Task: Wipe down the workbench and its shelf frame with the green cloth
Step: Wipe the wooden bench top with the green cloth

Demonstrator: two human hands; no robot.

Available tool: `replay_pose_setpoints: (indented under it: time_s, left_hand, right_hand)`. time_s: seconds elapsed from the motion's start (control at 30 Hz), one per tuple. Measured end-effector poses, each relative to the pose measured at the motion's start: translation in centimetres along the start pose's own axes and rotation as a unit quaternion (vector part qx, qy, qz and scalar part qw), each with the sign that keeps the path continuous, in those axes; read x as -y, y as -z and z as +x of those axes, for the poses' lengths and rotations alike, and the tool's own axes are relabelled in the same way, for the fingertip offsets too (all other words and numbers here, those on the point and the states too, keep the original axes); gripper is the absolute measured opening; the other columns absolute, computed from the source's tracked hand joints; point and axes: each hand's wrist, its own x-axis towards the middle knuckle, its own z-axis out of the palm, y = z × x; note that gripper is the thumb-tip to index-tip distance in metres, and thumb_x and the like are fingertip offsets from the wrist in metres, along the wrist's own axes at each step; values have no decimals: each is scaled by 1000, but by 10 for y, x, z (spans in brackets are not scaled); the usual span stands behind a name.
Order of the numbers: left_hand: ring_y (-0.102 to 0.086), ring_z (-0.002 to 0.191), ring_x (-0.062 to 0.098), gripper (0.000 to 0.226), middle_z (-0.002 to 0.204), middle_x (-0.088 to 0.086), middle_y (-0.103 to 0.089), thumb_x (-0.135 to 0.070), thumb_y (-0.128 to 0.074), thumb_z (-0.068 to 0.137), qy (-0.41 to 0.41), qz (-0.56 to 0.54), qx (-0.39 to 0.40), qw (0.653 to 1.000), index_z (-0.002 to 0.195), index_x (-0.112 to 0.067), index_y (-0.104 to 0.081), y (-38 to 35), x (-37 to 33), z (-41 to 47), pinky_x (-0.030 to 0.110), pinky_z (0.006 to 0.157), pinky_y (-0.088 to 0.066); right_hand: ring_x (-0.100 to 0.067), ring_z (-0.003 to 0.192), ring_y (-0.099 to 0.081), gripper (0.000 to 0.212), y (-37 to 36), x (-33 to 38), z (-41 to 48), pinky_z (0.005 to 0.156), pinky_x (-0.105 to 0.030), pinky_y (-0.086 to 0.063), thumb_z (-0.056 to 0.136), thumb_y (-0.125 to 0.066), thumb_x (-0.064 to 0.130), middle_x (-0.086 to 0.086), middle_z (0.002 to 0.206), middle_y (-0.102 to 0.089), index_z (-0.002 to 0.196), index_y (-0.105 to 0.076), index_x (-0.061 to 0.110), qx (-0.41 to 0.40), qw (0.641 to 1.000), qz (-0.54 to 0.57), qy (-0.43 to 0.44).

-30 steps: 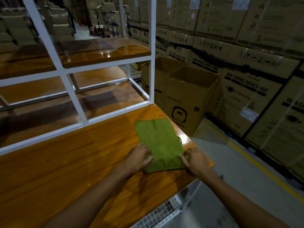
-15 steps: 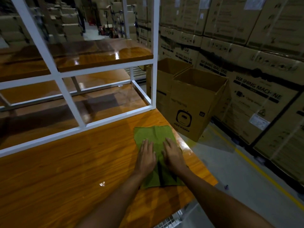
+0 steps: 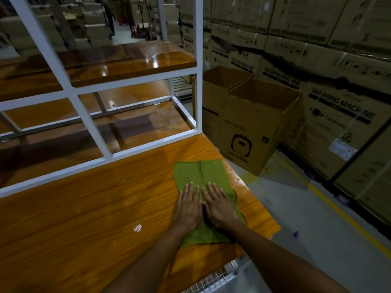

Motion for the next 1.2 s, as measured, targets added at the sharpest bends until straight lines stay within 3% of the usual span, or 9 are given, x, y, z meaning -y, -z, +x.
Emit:
replay_pose_setpoints:
  time_s: [0.2, 0.4, 0.53, 0.63, 0.73, 0.9, 1.0, 1.1, 1.2]
  left_hand:
    - [12, 149, 22, 61, 163, 8, 9, -40, -21, 102, -13, -20, 9, 1000, 156, -19, -3, -2, -2, -37, 38, 120, 6]
    - [11, 149, 27, 65, 162, 14, 8, -44, -18, 101, -48, 8, 13, 999, 156, -14, -1, -3, -1, -72, 42, 120, 4]
    - [8, 149, 30, 66, 162, 17, 5, -47, -10, 97, -69, 10, 10, 998, 156, -19, 1, -1, -5, -90, 44, 120, 1]
    - [7, 149, 32, 64, 162, 18, 5, -46, -18, 100, -86, 9, 31, 996, 156, -20, 0, 3, -13, -95, 46, 121, -1]
    - [-1, 149, 34, 63, 161, 20, -3, -45, -22, 100, -105, 23, 32, 994, 156, -19, -7, 9, -25, -98, 47, 121, -6]
    - [-15, 148, 34, 69, 157, 22, -23, -41, -13, 92, -158, 28, 8, 987, 150, -10, -31, 12, -57, -95, 45, 119, -5]
    - [-26, 145, 34, 77, 152, 20, -36, -42, -8, 85, -184, -1, -40, 982, 143, -6, -43, 8, -81, -87, 44, 117, -22]
    - [-4, 150, 30, 85, 162, 14, -12, -46, 6, 81, -167, -23, 3, 986, 153, -11, -20, 0, -99, -80, 42, 121, -5]
    - [3, 150, 26, 80, 163, 9, -4, -46, 6, 82, -126, -25, 1, 992, 155, -17, -14, -8, -112, -68, 41, 118, 5]
  right_hand:
    - [-22, 151, 7, 73, -5, 18, -37, 122, -39, 2, 93, 4, 52, -9, 165, 3, 158, -5, 19, 0, 1000, -15, -20]
    - [-21, 150, 13, 89, -11, 36, -75, 120, -38, 8, 81, 26, 60, -8, 163, 11, 157, 2, 19, -2, 999, -12, -34]
    - [-21, 150, 13, 81, -12, 41, -94, 119, -37, 9, 87, 20, 60, -7, 163, 10, 156, 4, 20, -9, 999, -6, -47]
    - [-21, 151, 10, 85, -12, 40, -107, 118, -37, 10, 84, 23, 62, -6, 164, 6, 156, 2, 21, -21, 998, -2, -58]
    - [-21, 151, 8, 72, -12, 32, -119, 117, -40, 10, 93, 6, 56, -2, 162, 9, 157, -1, 25, -29, 996, -11, -81]
    - [-19, 151, 9, 69, -12, 11, -137, 120, -47, 6, 94, 0, 55, 0, 164, 5, 157, -5, 29, -40, 992, -7, -121]
    - [-20, 151, 6, 67, -7, -10, -141, 119, -45, 7, 95, -5, 53, -2, 165, 0, 157, -7, 28, -44, 990, -5, -134]
    - [-20, 152, 3, 65, -2, -31, -142, 117, -44, 8, 96, -9, 52, -2, 165, -4, 157, -11, 28, -46, 990, -1, -136]
    - [-19, 151, 5, 64, 2, -47, -136, 118, -43, 9, 96, -7, 53, -1, 165, -1, 157, -8, 31, -41, 990, -9, -132]
